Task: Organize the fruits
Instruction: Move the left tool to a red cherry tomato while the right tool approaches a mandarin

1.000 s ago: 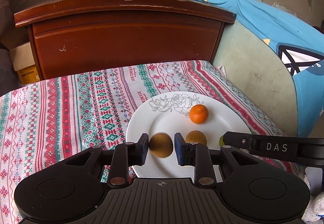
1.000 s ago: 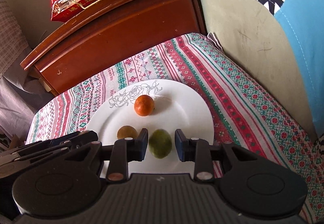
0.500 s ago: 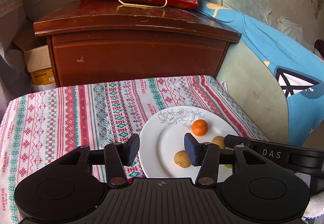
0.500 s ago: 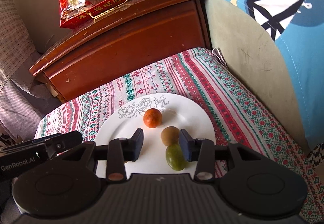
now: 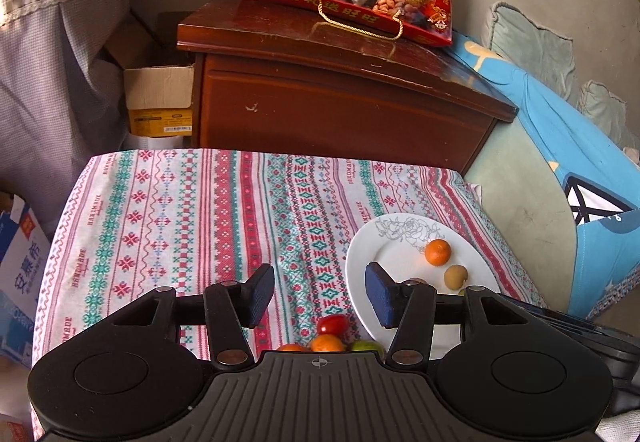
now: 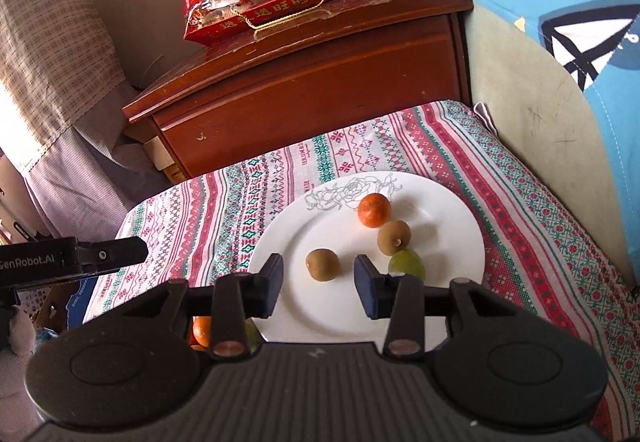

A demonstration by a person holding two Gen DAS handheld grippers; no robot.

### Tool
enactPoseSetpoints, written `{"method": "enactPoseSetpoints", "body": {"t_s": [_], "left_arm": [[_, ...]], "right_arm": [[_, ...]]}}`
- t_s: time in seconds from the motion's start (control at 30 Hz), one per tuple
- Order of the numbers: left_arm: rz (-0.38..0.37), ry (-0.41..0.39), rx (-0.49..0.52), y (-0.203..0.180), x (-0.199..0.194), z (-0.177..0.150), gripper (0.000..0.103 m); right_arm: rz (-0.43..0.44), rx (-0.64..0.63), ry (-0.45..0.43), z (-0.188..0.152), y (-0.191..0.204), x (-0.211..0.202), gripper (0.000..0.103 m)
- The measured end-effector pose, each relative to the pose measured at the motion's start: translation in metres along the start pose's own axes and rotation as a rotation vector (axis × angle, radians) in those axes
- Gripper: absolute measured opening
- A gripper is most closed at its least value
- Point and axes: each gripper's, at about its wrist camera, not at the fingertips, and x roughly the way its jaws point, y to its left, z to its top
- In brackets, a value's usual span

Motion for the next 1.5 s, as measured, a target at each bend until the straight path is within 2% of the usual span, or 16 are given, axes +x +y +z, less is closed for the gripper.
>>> {"method": "enactPoseSetpoints", "body": {"t_s": [0.1, 0.2, 0.37, 0.6, 0.83, 1.13, 1.5], "left_arm": [[0.007, -0.009, -0.007, 0.006, -0.007, -0.003, 0.051], [0.014, -0.013, -0.019, 0.012, -0.011, -0.008, 0.063], [0.026, -0.007, -0.03, 0.02, -0.018, -0.019, 0.063], [0.046, 0.01, 0.002, 0.022, -0.026, -0.036, 0.063], [0.091, 0.052, 0.012, 0.029, -0.027, -0.05, 0.063], [0.113, 0.118, 0.008, 0.048, -0.026, -0.072, 0.063], [0.135, 0.123, 0.062, 0.06, -0.029, -0.086, 0.061]], "right_arm": [[0.013, 0.007, 0.008, -0.007, 0.004, -0.003, 0.041], [0.032, 0.003, 0.016, -0.012, 0.009, -0.006, 0.041], [0.063, -0.015, 0.036, -0.024, 0.02, -0.01, 0.041], [0.095, -0.058, 0.074, -0.045, 0.036, -0.008, 0.041], [0.123, -0.111, 0.106, -0.063, 0.052, -0.005, 0.041], [0.174, -0.191, 0.147, -0.08, 0.072, 0.006, 0.041], [0.176, -0.247, 0.152, -0.089, 0.084, 0.027, 0.039]]}}
